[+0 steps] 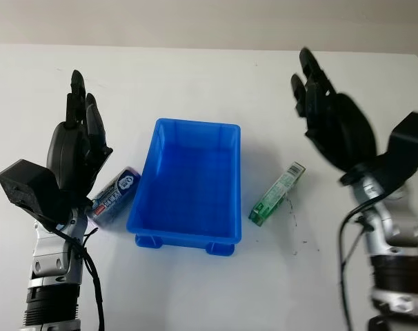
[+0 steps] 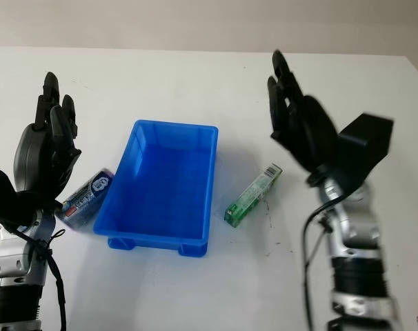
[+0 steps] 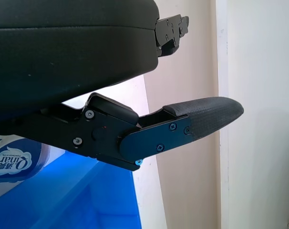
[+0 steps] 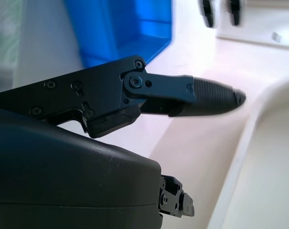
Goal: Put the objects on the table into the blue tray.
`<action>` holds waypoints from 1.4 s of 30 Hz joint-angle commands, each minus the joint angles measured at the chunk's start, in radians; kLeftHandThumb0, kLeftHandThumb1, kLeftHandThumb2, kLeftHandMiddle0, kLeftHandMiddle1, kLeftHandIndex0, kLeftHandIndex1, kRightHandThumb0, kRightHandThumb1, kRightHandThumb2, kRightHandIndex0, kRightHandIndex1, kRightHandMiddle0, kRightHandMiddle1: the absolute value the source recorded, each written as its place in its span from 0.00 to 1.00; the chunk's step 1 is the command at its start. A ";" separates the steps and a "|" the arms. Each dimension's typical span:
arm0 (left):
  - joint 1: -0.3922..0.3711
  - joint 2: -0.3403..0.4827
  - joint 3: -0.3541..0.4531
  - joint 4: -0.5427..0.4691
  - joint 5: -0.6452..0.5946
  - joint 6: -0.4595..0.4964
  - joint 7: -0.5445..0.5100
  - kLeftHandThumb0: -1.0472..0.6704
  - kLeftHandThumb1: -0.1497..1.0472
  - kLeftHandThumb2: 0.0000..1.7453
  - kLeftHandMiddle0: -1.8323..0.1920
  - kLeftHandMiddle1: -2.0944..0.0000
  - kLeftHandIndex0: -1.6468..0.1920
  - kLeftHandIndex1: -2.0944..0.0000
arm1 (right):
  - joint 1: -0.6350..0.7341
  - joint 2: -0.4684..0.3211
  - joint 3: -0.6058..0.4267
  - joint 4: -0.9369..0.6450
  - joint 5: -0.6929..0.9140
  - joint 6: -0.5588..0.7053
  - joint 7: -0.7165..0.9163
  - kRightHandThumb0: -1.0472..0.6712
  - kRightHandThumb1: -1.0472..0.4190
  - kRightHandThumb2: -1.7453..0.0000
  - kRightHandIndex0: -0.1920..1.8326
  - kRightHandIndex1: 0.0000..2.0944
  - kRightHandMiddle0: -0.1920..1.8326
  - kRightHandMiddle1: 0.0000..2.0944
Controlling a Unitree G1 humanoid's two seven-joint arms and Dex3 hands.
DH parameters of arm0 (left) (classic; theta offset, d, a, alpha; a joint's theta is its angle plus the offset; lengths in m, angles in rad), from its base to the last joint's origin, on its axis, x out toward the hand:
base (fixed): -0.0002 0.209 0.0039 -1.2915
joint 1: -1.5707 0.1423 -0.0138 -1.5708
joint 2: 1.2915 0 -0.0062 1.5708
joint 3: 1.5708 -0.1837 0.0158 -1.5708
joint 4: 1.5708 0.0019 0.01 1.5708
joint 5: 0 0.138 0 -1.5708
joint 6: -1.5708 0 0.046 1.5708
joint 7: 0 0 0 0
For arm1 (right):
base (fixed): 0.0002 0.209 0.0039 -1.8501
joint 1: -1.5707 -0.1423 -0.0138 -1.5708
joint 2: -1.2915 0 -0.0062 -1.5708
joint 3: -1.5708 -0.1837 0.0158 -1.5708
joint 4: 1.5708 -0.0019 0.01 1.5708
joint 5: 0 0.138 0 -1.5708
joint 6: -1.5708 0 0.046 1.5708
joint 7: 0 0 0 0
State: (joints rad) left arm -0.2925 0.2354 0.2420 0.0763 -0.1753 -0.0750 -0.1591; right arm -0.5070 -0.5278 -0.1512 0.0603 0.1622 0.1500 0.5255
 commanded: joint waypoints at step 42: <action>-0.020 0.035 0.008 -0.004 -0.012 0.008 -0.015 0.11 1.00 0.43 1.00 1.00 1.00 1.00 | -0.043 -0.364 0.325 0.019 -0.553 -0.446 0.261 0.16 0.17 0.96 0.07 0.03 0.09 0.02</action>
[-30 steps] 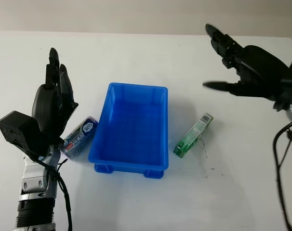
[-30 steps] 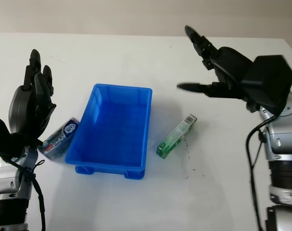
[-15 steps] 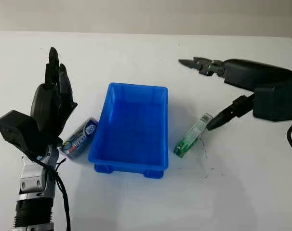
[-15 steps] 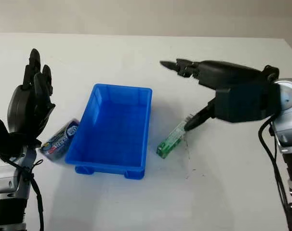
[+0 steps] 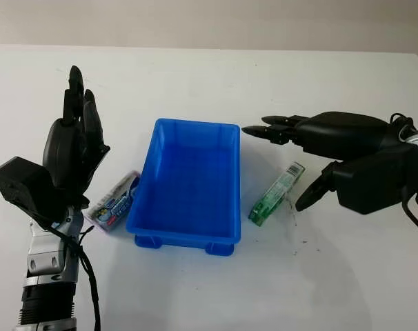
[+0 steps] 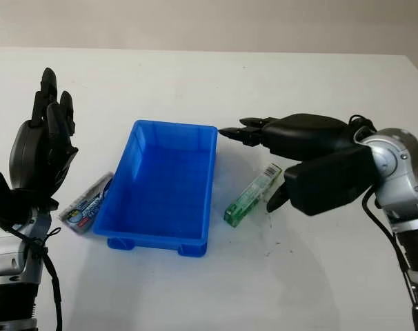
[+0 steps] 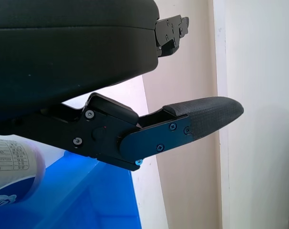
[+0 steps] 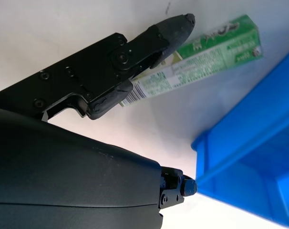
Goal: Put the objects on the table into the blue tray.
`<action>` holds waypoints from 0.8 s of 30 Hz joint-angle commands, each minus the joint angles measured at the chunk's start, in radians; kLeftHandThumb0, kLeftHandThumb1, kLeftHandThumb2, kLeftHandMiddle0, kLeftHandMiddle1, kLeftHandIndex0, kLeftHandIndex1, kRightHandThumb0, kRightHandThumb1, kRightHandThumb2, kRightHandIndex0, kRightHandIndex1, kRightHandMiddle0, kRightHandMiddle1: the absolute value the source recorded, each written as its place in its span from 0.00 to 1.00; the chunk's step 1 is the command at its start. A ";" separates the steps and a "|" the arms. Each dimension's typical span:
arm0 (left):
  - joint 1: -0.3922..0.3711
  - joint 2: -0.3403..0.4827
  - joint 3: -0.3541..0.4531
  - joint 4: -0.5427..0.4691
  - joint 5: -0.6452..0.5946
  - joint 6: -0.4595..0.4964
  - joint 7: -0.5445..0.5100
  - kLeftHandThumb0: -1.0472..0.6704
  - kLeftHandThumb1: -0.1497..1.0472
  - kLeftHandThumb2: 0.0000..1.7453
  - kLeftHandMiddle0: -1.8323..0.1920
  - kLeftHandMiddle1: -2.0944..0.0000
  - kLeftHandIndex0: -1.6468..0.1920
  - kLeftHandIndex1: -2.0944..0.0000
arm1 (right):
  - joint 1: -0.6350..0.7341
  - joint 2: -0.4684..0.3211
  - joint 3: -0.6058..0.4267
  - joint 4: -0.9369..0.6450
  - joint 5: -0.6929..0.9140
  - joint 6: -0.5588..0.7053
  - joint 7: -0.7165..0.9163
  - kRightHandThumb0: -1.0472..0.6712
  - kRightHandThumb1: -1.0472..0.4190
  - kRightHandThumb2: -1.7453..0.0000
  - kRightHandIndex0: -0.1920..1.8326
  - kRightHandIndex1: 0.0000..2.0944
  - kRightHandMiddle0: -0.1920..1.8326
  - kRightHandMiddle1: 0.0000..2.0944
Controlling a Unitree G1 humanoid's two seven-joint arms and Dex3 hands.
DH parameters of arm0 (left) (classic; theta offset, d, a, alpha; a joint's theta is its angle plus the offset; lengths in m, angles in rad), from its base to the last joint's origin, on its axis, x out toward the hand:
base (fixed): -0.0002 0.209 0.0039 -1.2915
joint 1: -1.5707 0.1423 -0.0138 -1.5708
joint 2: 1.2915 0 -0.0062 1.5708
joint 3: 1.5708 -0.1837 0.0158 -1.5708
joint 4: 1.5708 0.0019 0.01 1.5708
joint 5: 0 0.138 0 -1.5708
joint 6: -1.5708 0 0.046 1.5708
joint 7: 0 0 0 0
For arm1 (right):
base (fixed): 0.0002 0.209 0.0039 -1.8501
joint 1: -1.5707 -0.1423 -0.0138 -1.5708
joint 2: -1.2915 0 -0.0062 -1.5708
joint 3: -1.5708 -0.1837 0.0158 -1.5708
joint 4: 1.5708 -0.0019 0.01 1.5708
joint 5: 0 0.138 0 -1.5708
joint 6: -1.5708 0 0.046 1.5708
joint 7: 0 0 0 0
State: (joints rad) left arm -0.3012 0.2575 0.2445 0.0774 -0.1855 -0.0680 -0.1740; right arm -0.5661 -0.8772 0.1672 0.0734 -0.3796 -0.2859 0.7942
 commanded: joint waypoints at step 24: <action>-0.011 0.017 0.011 0.008 -0.010 -0.009 -0.013 0.11 1.00 0.43 1.00 1.00 1.00 1.00 | 0.121 0.028 0.017 -0.008 -0.010 -0.032 -0.055 0.23 0.17 0.97 0.21 0.06 0.22 0.05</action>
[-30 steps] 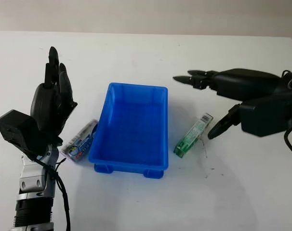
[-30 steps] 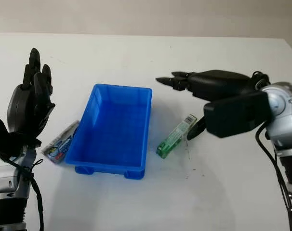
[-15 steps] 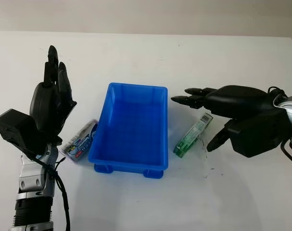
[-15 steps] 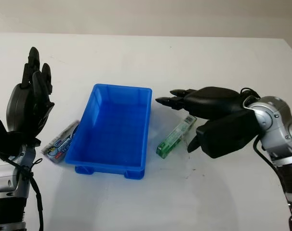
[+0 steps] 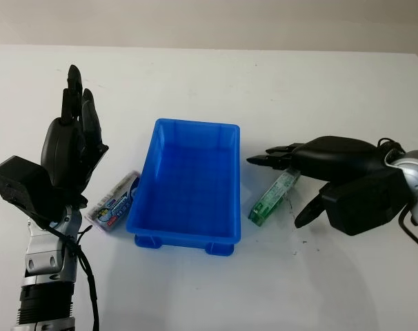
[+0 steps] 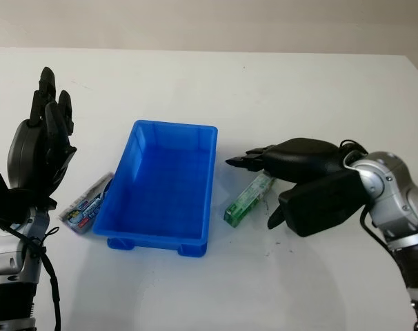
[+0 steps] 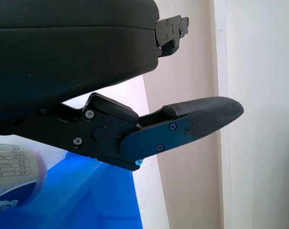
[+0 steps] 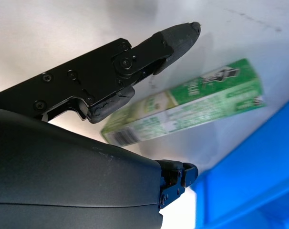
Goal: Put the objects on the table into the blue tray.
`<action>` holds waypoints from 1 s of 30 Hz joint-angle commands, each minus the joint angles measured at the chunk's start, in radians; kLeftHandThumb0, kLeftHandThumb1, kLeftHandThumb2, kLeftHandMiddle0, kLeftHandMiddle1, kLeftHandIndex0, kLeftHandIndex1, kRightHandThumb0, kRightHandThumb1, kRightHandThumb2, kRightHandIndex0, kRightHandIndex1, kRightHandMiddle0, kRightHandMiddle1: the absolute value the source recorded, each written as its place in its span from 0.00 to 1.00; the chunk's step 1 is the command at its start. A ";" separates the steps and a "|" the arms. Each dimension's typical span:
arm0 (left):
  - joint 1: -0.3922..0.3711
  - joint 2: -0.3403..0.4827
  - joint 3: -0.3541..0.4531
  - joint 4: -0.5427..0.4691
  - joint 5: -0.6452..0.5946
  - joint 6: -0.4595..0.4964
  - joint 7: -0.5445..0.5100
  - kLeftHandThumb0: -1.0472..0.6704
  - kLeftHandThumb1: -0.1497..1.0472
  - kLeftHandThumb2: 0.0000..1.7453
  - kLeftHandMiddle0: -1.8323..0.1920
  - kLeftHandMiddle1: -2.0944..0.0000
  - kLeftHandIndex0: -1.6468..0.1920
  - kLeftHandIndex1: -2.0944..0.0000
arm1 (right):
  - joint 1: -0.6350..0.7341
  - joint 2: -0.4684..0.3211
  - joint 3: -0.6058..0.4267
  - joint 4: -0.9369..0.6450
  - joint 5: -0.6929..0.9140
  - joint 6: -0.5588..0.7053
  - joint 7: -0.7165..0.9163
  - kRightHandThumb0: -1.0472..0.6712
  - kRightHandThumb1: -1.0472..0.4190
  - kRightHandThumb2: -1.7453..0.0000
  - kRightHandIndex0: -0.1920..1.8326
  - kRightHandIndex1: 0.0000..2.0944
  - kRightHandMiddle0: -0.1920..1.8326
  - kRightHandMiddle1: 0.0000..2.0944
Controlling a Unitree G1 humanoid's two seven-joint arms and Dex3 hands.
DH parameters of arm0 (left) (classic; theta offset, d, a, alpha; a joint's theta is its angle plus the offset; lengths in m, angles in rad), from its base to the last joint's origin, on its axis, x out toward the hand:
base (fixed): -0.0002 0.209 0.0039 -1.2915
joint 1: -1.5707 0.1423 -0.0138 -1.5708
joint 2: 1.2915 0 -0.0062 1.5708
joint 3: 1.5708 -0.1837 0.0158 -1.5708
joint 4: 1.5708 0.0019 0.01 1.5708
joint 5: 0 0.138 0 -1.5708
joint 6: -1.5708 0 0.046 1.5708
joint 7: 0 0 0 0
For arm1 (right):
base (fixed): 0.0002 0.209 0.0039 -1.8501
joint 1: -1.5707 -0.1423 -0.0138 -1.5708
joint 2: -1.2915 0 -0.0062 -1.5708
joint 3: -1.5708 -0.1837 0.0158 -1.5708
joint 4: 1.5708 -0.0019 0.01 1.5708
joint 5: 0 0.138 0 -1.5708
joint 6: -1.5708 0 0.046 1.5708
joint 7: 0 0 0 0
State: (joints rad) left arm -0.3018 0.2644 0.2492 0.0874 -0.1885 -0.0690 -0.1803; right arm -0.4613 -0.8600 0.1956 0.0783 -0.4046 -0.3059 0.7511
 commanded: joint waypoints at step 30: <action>0.001 0.017 0.005 -0.013 -0.003 -0.006 -0.003 0.11 1.00 0.42 1.00 1.00 1.00 1.00 | -0.053 0.008 0.153 0.519 -0.485 -0.463 -0.717 0.43 0.09 0.97 0.34 1.00 0.27 0.73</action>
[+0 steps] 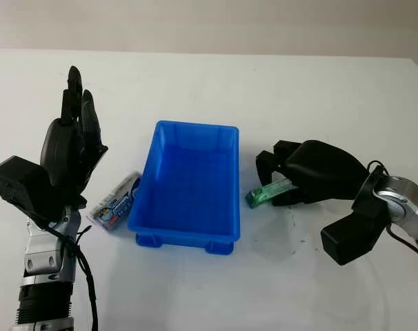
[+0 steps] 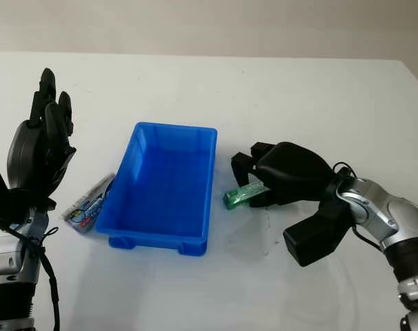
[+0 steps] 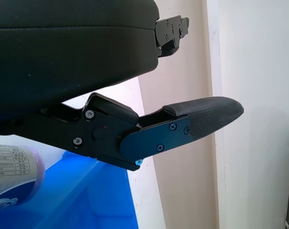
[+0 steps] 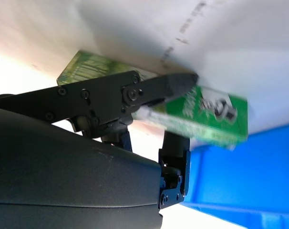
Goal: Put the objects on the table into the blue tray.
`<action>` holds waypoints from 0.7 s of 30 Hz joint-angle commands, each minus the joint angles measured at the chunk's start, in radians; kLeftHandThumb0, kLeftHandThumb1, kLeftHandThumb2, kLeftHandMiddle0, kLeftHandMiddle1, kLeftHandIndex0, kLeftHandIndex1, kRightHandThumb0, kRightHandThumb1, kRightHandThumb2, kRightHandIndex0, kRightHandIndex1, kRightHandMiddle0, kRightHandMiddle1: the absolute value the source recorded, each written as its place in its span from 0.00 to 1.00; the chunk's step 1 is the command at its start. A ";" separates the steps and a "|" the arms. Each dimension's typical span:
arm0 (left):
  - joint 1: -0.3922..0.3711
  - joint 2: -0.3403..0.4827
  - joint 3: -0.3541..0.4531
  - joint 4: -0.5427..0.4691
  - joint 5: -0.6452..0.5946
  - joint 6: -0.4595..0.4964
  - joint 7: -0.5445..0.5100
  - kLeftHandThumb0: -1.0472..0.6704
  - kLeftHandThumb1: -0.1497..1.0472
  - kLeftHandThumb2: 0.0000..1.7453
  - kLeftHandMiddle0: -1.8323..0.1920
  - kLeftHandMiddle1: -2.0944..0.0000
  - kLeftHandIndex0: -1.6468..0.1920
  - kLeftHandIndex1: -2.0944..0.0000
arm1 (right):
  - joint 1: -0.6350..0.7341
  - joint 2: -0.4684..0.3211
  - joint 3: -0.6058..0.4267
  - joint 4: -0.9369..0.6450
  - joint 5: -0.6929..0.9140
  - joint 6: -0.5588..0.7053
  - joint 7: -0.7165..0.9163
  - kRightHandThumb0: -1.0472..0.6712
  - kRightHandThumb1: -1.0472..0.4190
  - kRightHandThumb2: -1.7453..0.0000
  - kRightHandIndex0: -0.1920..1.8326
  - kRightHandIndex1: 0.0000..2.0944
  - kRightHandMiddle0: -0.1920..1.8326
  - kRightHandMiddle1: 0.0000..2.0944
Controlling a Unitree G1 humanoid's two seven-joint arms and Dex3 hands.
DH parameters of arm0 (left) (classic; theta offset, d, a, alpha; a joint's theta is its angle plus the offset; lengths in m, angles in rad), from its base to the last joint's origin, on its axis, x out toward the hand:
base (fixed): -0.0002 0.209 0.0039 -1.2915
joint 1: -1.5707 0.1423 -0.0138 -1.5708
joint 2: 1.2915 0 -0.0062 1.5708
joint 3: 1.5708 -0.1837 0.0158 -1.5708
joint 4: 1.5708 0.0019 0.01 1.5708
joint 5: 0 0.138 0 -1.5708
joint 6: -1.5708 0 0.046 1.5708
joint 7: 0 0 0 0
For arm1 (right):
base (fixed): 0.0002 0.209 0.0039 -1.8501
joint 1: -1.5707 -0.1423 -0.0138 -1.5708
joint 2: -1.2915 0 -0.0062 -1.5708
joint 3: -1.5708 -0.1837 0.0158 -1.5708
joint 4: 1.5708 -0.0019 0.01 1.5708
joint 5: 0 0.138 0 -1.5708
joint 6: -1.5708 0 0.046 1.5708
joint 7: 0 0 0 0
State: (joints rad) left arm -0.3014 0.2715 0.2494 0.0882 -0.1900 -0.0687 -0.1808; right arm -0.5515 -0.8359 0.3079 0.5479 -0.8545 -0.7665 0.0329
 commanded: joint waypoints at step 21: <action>0.007 0.005 -0.001 -0.033 0.006 0.012 0.011 0.11 1.00 0.42 1.00 1.00 1.00 1.00 | -0.249 0.059 -0.160 -0.015 0.397 0.213 0.163 0.54 0.11 0.98 0.47 1.00 0.42 1.00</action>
State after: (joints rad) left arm -0.3013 0.2716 0.2455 0.0714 -0.1872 -0.0601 -0.1733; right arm -0.7708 -0.7871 0.1668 0.5551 -0.4756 -0.5637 0.1895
